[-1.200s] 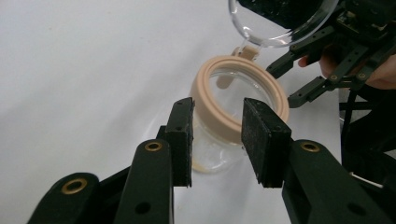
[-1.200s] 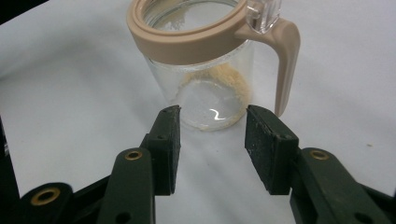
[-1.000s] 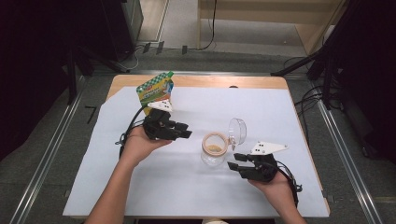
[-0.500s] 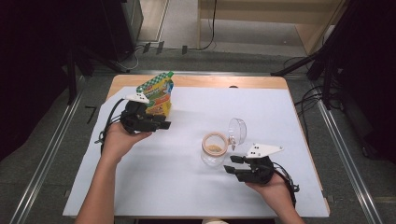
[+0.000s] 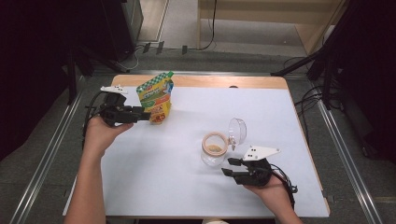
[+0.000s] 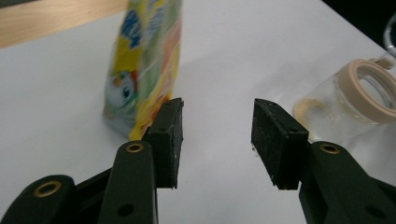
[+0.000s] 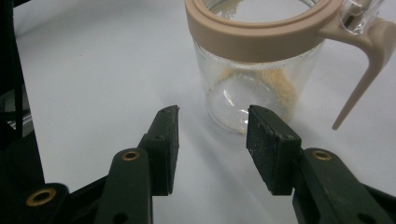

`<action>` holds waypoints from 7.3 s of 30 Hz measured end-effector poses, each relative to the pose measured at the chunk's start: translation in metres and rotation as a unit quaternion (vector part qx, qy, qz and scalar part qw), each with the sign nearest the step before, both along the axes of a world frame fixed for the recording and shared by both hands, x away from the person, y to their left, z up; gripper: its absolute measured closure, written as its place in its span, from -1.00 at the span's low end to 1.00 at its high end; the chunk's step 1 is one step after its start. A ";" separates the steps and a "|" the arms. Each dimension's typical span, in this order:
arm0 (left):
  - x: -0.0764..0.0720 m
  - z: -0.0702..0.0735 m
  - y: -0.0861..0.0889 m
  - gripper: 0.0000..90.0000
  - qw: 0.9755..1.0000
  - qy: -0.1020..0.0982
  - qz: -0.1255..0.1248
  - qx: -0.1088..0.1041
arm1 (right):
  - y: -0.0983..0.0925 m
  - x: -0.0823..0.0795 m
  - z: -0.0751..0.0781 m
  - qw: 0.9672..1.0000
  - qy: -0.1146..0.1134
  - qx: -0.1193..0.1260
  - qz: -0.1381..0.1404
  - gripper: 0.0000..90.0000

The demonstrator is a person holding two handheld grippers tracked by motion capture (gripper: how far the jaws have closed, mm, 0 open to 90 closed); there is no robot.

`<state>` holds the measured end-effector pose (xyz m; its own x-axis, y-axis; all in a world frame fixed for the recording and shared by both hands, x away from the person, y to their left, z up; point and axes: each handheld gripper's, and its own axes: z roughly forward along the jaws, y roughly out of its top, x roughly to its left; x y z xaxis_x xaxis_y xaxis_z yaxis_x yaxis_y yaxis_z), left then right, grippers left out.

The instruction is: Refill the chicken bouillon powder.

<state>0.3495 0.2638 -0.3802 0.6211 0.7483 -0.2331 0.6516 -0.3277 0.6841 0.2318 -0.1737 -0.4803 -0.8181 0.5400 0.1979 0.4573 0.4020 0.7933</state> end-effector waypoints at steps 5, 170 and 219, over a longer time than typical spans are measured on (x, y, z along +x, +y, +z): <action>0.007 0.004 0.012 0.16 1.000 -0.012 0.017 -0.002 | 0.004 -0.002 0.000 1.000 0.001 0.004 0.006 0.23; -0.043 0.031 -0.143 0.28 0.982 0.135 -0.110 -0.073 | 0.154 -0.037 0.034 0.986 -0.091 0.048 0.132 0.34; -0.054 0.041 -0.142 0.47 0.989 0.097 -0.107 -0.041 | 0.154 -0.029 0.035 0.988 -0.045 0.106 0.107 0.39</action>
<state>0.2957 0.1219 -0.3390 0.7008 0.5786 -0.4174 0.6947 -0.4202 0.5838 0.2029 -0.0195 -0.4455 -0.9284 0.3066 0.2100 0.3042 0.3028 0.9032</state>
